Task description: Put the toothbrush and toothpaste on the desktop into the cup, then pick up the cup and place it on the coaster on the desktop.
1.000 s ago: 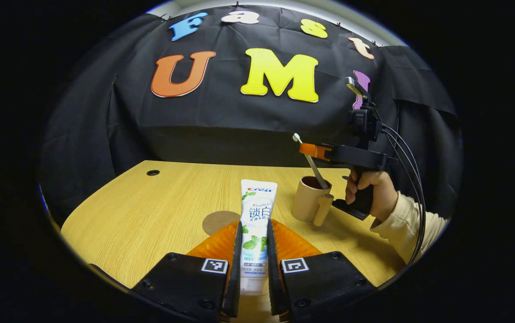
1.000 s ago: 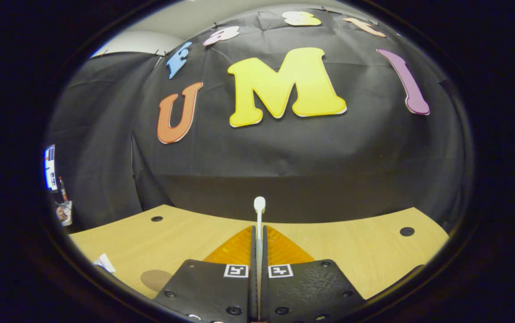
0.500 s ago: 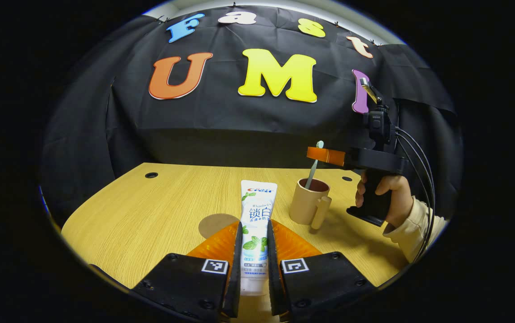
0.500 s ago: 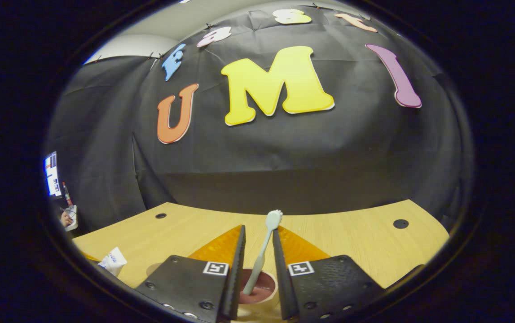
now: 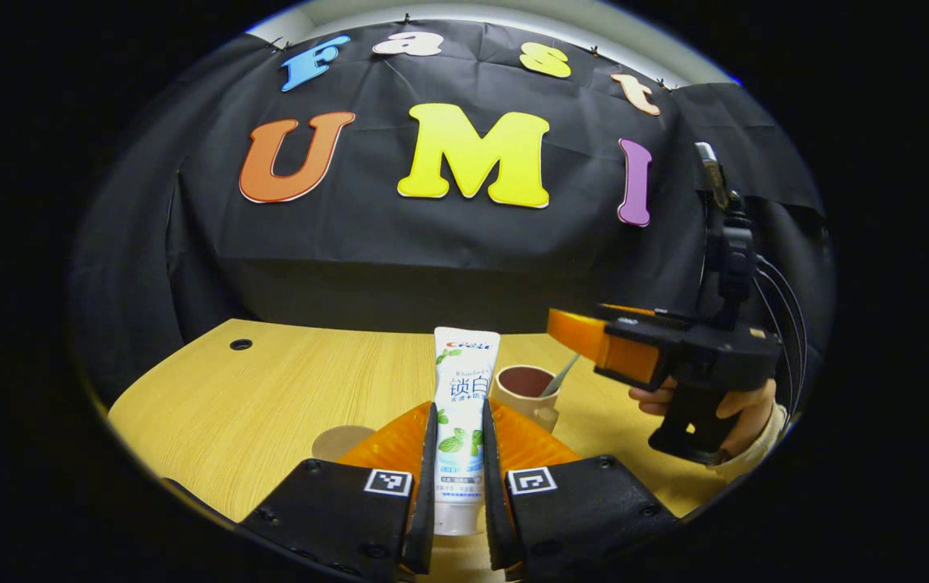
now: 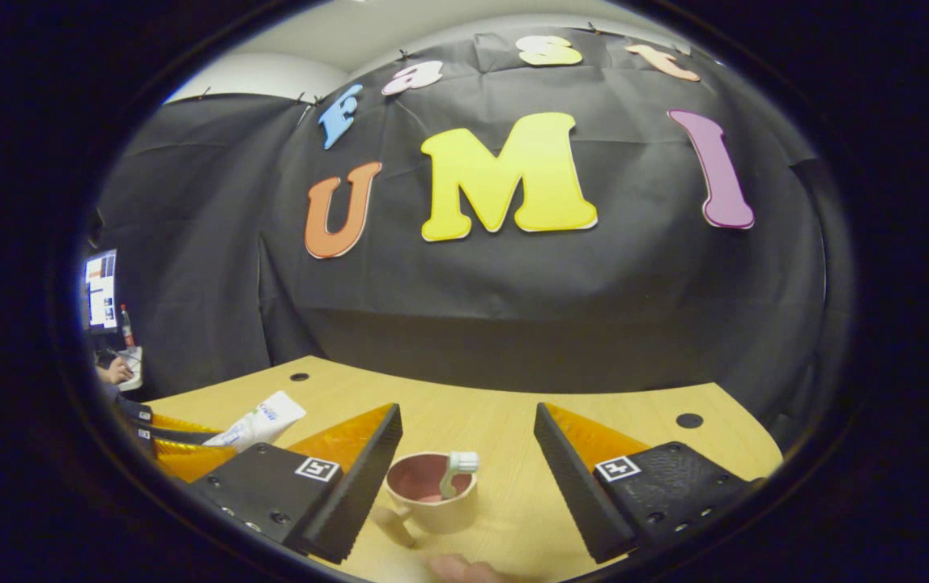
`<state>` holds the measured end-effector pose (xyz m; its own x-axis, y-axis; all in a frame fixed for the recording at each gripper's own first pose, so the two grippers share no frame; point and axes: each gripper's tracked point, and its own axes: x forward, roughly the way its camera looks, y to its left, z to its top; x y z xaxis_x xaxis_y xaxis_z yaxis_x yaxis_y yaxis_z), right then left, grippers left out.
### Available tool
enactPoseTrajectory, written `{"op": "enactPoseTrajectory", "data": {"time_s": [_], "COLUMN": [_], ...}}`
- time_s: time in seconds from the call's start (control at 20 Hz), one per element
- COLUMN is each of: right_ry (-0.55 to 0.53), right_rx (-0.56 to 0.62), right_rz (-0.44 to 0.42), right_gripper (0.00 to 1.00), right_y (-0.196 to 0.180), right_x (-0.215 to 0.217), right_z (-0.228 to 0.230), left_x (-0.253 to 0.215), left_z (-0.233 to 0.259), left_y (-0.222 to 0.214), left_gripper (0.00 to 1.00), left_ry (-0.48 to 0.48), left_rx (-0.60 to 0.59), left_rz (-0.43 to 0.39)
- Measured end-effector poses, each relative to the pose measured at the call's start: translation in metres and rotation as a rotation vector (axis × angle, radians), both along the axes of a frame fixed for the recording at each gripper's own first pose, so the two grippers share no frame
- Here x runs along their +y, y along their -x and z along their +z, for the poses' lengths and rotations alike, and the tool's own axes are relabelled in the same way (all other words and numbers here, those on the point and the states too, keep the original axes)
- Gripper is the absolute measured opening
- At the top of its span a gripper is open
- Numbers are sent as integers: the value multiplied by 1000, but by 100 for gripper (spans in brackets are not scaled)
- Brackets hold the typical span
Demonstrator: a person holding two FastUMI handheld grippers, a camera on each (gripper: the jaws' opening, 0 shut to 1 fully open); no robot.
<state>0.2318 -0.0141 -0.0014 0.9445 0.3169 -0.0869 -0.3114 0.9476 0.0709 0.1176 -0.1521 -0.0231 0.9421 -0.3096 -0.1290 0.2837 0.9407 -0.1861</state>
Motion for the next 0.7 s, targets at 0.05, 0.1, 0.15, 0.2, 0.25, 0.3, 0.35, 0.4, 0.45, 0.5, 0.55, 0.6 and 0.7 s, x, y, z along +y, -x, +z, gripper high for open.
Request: {"op": "enactPoseTrajectory", "data": {"time_s": [0.05,0.1,0.15,0.2,0.25,0.3,0.35,0.4,0.45,0.5,0.55,0.6,0.7], "right_ry": [-6,-10,-12,-15,-23,-34,-52,-77,-109,-140,-160,-162,-136], "right_rx": [-7,-12,-15,-15,-16,-12,1,23,45,58,63,67,69], "right_rz": [-9,-23,-33,-39,-49,-61,-72,-78,-82,-95,-111,-121,-144], "right_gripper": [98,98,97,97,97,98,97,98,97,94,97,94,97], "right_y": [6,14,23,32,42,50,58,67,76,82,86,90,96], "right_x": [-7,-17,-24,-32,-40,-49,-55,-61,-66,-73,-79,-84,-95], "right_z": [1,1,-2,-5,-9,-14,-20,-29,-36,-41,-45,-49,-56], "left_x": [-4,-7,-10,-14,-20,-26,-33,-40,-47,-53,-59,-66,-82], "left_z": [6,12,20,27,32,38,43,46,49,52,54,58,65], "left_y": [-6,-13,-19,-26,-31,-37,-42,-47,-53,-58,-63,-69,-75], "left_gripper": [29,29,29,29,29,29,29,29,29,28,29,29,29], "left_ry": [6,5,2,6,14,29,47,70,89,106,114,121,129], "left_rx": [-11,-22,-40,-62,-78,-92,-100,-104,-104,-107,-110,-120,-154], "left_rz": [-2,-3,-3,-4,-14,-26,-39,-52,-65,-77,-89,-104,-143]}}
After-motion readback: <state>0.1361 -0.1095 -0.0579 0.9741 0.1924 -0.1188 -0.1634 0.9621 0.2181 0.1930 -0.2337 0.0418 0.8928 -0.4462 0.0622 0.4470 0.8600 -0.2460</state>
